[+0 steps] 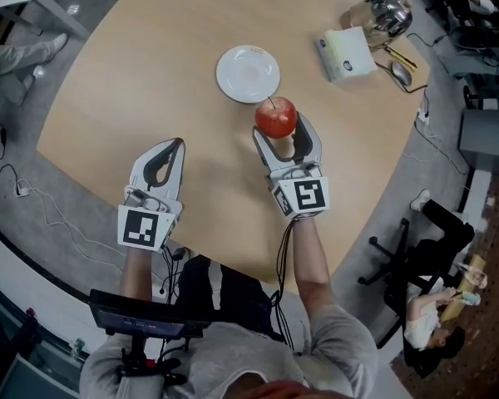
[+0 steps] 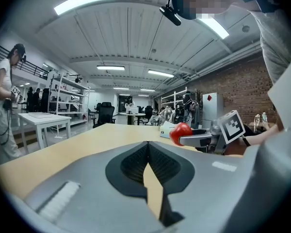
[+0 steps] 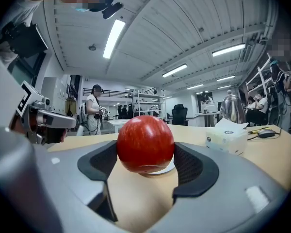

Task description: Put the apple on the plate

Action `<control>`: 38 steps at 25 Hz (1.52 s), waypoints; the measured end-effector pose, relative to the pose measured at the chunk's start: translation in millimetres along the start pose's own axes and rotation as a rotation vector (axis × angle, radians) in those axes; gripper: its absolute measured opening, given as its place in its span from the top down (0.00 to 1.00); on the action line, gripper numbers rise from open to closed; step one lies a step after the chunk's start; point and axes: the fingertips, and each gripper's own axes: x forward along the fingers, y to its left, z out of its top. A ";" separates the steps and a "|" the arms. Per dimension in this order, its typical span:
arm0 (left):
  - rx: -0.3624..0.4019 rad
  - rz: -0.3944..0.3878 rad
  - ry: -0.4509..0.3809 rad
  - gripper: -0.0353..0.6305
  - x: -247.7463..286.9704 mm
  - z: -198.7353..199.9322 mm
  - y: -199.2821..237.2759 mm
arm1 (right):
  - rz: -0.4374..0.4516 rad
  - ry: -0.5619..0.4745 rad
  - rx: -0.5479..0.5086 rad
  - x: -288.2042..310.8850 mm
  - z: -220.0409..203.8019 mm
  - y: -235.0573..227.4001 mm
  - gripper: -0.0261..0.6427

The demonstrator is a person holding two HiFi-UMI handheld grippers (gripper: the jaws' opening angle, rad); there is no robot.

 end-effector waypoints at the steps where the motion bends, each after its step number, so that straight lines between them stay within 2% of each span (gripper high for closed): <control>1: -0.004 0.003 0.005 0.92 2.6 -0.6 1.2 | 0.000 0.004 0.000 4.6 -0.8 -3.0 0.41; 18: -0.027 0.033 0.046 0.92 30.1 -7.7 13.6 | 0.022 0.060 0.003 56.1 -17.7 -27.5 0.41; 38: -0.011 0.032 0.090 0.92 40.5 -9.7 25.3 | 0.062 0.107 -0.041 95.3 -24.5 -23.5 0.41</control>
